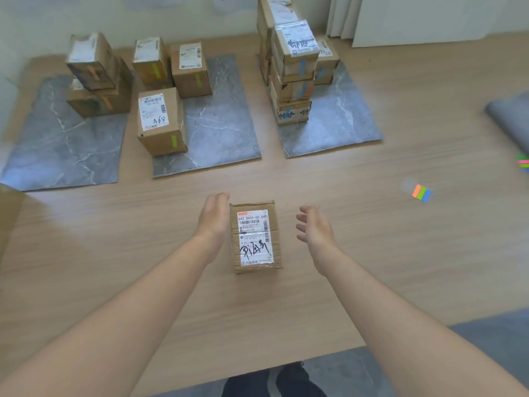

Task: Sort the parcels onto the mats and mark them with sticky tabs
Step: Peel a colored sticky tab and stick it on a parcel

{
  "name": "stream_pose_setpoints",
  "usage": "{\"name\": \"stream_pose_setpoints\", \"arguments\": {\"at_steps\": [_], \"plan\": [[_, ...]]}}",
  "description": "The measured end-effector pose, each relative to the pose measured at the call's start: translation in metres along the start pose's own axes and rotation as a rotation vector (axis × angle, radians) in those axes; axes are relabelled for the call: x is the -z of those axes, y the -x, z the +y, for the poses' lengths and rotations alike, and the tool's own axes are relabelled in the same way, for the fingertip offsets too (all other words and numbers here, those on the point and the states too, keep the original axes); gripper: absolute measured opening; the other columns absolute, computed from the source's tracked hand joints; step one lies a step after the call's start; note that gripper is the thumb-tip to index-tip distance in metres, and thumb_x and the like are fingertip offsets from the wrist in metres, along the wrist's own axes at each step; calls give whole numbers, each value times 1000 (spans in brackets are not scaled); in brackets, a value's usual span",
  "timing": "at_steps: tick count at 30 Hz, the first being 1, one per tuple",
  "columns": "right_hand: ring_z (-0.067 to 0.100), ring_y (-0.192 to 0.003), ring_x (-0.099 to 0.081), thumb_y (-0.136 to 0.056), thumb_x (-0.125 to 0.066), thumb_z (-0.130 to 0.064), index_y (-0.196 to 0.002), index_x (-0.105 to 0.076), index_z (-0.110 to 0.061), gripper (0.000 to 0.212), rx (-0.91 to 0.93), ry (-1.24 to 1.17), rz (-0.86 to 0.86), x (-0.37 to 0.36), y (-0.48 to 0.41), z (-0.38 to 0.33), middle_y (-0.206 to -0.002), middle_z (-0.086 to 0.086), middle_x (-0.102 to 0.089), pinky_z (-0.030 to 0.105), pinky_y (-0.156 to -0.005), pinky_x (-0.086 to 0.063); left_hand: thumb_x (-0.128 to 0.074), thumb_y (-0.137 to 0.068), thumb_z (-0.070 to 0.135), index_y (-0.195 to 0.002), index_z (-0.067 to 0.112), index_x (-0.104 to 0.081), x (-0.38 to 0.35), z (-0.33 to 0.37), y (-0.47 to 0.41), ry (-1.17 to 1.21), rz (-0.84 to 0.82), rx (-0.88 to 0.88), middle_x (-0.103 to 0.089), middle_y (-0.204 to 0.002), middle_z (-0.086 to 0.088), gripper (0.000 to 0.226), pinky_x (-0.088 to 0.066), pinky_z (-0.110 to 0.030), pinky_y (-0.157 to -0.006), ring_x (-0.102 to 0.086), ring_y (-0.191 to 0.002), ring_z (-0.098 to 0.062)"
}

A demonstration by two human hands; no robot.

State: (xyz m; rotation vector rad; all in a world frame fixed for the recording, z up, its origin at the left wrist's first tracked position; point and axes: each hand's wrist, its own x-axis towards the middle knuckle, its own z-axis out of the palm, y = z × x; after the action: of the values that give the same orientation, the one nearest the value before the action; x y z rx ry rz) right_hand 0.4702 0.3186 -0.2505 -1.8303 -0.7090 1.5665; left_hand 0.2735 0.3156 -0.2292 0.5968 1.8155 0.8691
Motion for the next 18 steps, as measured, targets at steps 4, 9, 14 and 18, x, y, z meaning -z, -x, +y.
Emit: {"name": "stream_pose_setpoints", "arguments": {"at_steps": [4, 9, 14, 18], "plan": [[25, -110, -62, -104, -40, -29, -124, -61, -17, 31, 52, -112, 103, 36, -8, -15, -126, 8, -64, 37, -89, -51, -39, -103, 40, -122, 30, -49, -33, 27, 3, -8, -96, -113, -52, -129, 6, 24, -32, -32, -105, -45, -121, -14], [25, -101, -62, -105, -39, -26, -122, -62, -13, 32, 87, -215, 206, 95, -21, -21, -118, 9, -64, 33, -79, -51, -41, -102, 40, -111, 35, -52, -98, 48, 7, -31, -233, -145, -52, -127, 8, 15, -30, -41, -119, -45, -126, -14], [23, -90, -61, -103, -41, -27, -116, -65, -13, 31, 71, -283, 262, 161, -54, -24, -109, 7, -65, 33, -75, -50, -43, -102, 39, -91, 35, -56, -178, 54, 16, -74, -323, -87, -57, -115, 9, 17, -36, -46, -115, -51, -124, -21], [20, -83, -59, -102, -44, -25, -108, -66, -15, 24, 42, -313, 284, 218, -97, -29, -101, 4, -64, 30, -70, -48, -39, -104, 36, -130, 20, -55, -256, 59, 20, -31, -363, 12, -55, -133, -3, 34, -41, -45, -112, -52, -124, -25]]}}
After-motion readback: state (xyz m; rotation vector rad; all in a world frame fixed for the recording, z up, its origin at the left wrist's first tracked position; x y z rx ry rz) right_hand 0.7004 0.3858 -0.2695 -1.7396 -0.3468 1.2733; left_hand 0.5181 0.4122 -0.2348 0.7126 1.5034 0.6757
